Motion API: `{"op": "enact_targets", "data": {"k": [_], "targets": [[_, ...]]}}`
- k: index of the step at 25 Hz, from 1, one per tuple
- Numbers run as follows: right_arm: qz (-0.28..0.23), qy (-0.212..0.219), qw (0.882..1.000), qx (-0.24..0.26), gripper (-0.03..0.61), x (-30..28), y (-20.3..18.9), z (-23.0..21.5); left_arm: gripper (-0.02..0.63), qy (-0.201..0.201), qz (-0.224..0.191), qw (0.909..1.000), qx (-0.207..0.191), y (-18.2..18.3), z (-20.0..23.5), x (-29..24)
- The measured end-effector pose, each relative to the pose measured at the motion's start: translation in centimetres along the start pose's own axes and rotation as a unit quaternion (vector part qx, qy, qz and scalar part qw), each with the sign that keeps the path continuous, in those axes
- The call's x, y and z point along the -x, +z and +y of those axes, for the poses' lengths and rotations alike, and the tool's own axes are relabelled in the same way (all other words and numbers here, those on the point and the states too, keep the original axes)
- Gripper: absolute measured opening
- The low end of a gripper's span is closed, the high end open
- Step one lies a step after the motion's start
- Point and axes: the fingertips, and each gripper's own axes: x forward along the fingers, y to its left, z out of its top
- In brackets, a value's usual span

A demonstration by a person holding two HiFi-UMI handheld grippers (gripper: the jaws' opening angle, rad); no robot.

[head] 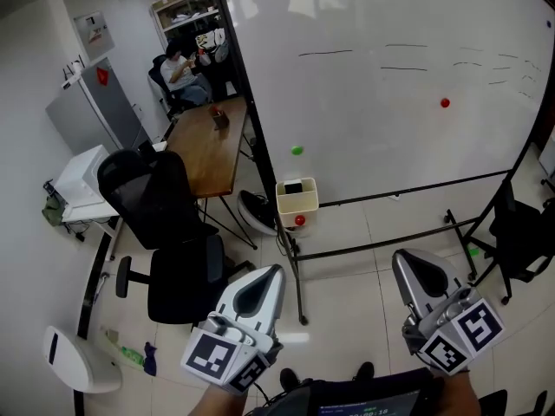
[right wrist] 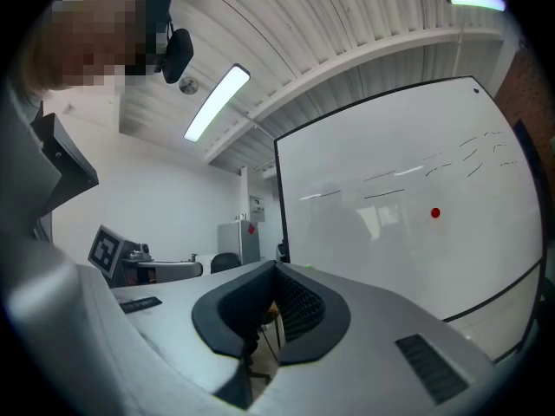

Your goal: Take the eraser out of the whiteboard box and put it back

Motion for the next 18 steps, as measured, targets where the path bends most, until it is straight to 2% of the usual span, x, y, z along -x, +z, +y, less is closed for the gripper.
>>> {"op": "enact_targets", "data": {"k": [5, 18], "targets": [[0.004, 0.001, 1.000, 0.007, 0.020, -0.4, 0.1, 2.0, 0.023, -0.011, -0.001, 0.9999, 0.008, -0.1, 0.6, 1.2], [0.002, -0.002, 1.000, 0.009, 0.020, 0.3, 0.9, 1.7, 0.023, -0.024, -0.004, 0.9997, 0.010, 0.4, -1.3, 1.0]]}}
